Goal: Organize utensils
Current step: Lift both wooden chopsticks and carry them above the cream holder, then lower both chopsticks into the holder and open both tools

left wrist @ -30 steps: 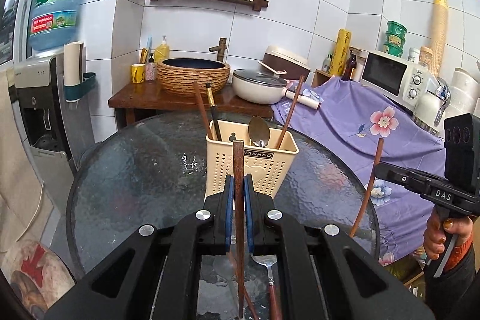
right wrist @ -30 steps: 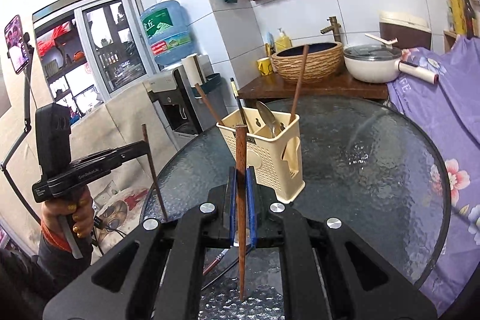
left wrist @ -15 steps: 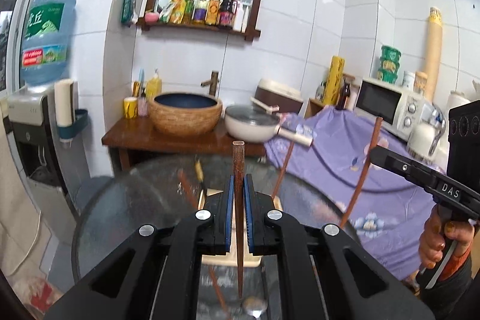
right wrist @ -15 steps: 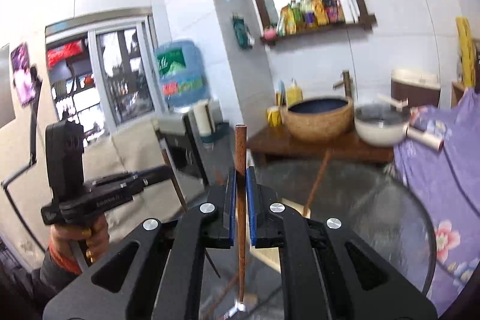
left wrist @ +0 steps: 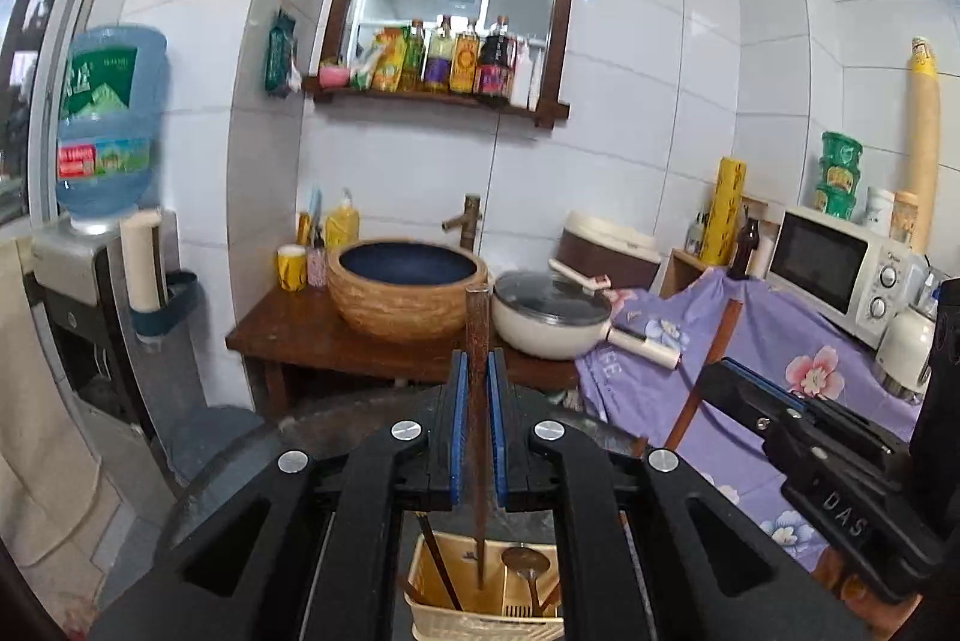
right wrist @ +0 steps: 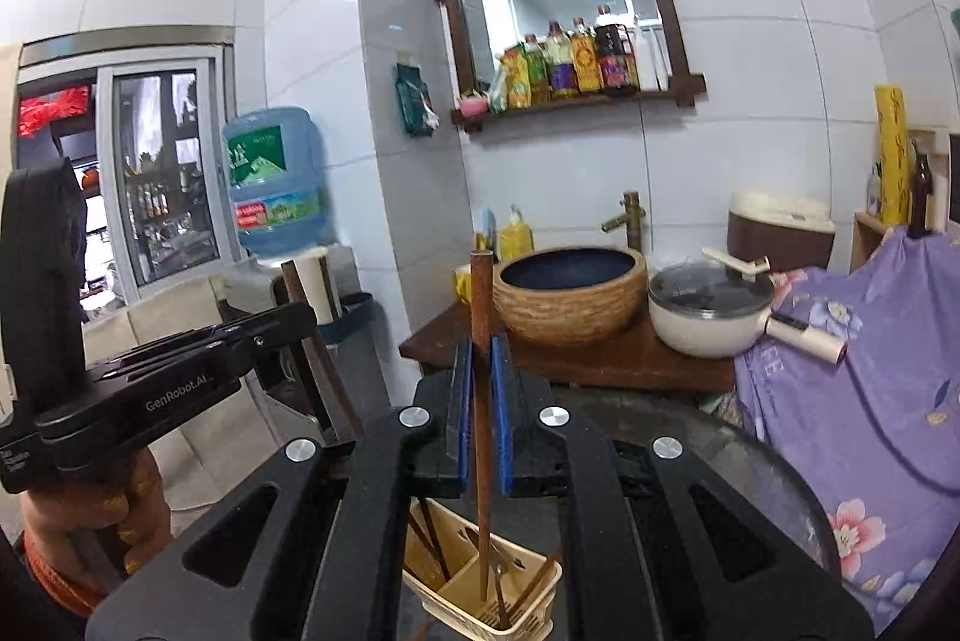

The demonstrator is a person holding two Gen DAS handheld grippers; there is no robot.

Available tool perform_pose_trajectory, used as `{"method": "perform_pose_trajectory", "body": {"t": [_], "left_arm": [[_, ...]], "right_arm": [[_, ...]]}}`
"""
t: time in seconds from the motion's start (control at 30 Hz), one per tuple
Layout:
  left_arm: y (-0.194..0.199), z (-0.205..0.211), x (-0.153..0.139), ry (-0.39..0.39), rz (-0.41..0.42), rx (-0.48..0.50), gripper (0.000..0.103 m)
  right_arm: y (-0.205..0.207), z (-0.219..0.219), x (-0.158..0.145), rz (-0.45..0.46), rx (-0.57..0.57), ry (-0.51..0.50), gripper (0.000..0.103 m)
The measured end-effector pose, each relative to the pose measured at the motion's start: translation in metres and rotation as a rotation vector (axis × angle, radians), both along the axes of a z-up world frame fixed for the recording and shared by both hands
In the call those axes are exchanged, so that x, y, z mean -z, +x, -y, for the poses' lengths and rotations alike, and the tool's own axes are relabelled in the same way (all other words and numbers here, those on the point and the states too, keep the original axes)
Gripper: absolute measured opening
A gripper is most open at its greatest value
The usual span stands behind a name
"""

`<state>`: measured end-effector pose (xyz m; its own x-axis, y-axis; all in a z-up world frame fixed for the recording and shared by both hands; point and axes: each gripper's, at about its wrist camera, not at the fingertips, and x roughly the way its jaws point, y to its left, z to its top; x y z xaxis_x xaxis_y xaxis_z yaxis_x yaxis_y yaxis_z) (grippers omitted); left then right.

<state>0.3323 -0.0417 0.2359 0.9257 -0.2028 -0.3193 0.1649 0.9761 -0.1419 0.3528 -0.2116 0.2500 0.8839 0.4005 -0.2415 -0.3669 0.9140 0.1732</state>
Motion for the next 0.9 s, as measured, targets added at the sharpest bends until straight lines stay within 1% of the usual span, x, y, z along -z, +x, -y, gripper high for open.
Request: {"method": "perform_pose_trajectory", "body": {"t": [0.17,0.3,0.43,0.57,0.63,0.67,0.7,0.73,0.77,0.8,0.83,0.87,0.9], "left_arm": [[0.015,-0.001,0.051,0.003,-0.097,-0.007,0.007],[0.017,0.003,0.080,0.020,-0.146,0.007,0.007],[0.019,0.005,0.100,0.037,-0.180,0.013,0.007],[0.018,0.006,0.106,0.064,-0.169,0.013,0.007],[0.015,0.006,0.106,0.057,-0.169,0.019,0.008],[0.013,0.006,0.106,0.052,-0.172,0.028,0.013],[0.010,0.005,0.106,0.050,-0.170,0.033,0.026],[0.005,0.004,0.106,0.049,-0.164,0.034,0.035],[-0.001,0.003,0.107,0.046,-0.152,0.030,0.051],[-0.006,0.001,0.107,0.042,-0.141,0.027,0.058],[-0.013,-0.001,0.109,0.041,-0.130,0.024,0.059],[-0.021,-0.004,0.112,0.043,-0.125,0.018,0.064],[-0.028,-0.006,0.115,0.047,-0.124,0.012,0.071]], "right_arm": [[0.013,-0.002,0.043,-0.070,0.004,-0.009,0.007],[0.015,-0.007,0.064,-0.098,0.001,-0.032,0.007],[0.017,-0.010,0.083,-0.123,0.009,-0.048,0.007],[0.019,-0.008,0.092,-0.137,0.022,-0.052,0.007],[0.021,-0.005,0.094,-0.144,0.031,-0.042,0.007],[0.021,-0.003,0.094,-0.145,0.030,-0.032,0.008],[0.021,-0.003,0.095,-0.149,0.024,-0.028,0.009],[0.019,-0.002,0.096,-0.148,0.023,-0.029,0.012],[0.016,-0.001,0.097,-0.140,0.031,-0.033,0.021],[0.011,0.000,0.098,-0.127,0.037,-0.037,0.028],[0.008,0.001,0.098,-0.122,0.037,-0.031,0.041],[0.002,0.004,0.100,-0.115,0.036,-0.017,0.045],[-0.003,0.006,0.101,-0.111,0.037,-0.006,0.045]]}}
